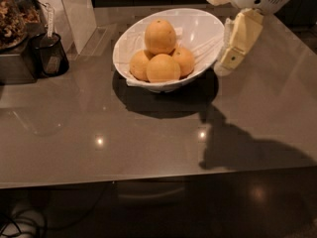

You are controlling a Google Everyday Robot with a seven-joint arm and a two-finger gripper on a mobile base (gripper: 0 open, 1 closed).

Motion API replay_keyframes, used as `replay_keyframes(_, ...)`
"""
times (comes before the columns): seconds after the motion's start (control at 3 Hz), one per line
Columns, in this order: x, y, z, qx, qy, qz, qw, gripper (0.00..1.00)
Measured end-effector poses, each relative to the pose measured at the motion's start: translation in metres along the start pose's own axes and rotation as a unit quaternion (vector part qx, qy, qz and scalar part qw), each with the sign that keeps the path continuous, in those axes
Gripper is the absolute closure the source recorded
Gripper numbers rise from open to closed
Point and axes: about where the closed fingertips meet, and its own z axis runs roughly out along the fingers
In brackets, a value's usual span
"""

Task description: Pick orange from white bowl

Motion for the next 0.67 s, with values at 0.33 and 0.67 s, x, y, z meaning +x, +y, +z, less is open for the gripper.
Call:
replay_keyframes(0.33, -0.0105, -0.0093, -0.0084, 0.016, -0.010, -0.007, 0.9998, 0.00)
replay_keyframes(0.67, -0.0106, -0.0092, -0.0073, 0.015, -0.011, -0.007, 0.9998, 0.00)
